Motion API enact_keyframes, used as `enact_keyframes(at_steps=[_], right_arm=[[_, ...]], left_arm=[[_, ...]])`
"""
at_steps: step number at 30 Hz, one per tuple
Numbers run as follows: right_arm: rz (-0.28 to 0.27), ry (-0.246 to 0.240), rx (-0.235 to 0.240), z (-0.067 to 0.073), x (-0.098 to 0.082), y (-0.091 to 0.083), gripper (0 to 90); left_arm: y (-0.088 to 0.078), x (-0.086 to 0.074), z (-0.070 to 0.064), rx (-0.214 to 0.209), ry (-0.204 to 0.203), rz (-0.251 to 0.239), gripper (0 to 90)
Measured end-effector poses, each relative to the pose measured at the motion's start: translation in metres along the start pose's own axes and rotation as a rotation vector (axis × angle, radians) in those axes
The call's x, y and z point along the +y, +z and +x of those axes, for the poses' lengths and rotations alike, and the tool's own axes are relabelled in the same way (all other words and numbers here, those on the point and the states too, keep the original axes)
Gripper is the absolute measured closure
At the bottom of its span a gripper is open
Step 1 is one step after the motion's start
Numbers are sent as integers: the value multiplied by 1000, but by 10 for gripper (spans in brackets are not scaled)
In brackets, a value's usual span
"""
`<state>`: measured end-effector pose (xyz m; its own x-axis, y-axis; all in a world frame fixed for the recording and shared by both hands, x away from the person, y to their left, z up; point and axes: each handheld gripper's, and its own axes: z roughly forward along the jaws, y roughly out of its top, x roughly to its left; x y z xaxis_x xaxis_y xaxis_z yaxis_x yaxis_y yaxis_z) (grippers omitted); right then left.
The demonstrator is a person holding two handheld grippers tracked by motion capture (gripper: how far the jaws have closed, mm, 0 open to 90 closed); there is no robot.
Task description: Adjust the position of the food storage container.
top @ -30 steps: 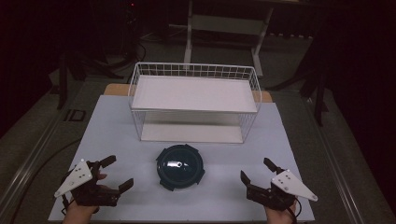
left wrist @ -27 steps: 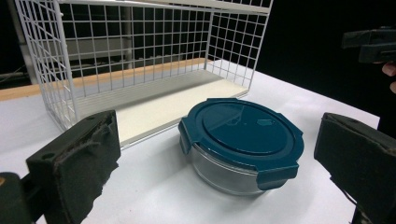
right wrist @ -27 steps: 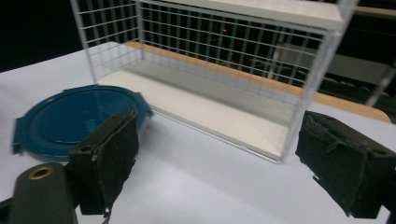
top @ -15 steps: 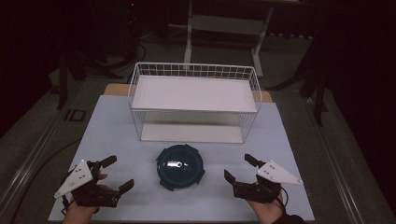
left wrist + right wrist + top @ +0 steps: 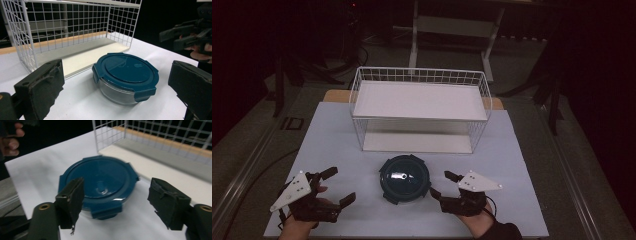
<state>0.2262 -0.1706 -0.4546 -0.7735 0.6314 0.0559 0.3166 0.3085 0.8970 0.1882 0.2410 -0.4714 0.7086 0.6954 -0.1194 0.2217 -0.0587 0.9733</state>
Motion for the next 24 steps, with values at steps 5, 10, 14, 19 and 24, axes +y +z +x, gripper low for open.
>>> enact_keyframes(at_steps=[5, 10, 14, 19, 24], right_arm=[[59, -10, 67, 7, -7, 15, 408], [107, -53, 64, 15, -18, 22, 519], [173, -87, 83, 20, -25, 29, 658], [218, -114, 106, 27, -33, 35, 783], [256, -112, 108, 28, -37, 41, 898]], left_arm=[[0, 0, 0, -3, 4, 1, 6], [0, 0, 0, -6, 2, 1, 5], [1, 0, 0, -8, 2, 1, 5], [1, -1, 0, -10, 5, 6, 6], [1, -1, 0, -12, 6, 6, 6]])
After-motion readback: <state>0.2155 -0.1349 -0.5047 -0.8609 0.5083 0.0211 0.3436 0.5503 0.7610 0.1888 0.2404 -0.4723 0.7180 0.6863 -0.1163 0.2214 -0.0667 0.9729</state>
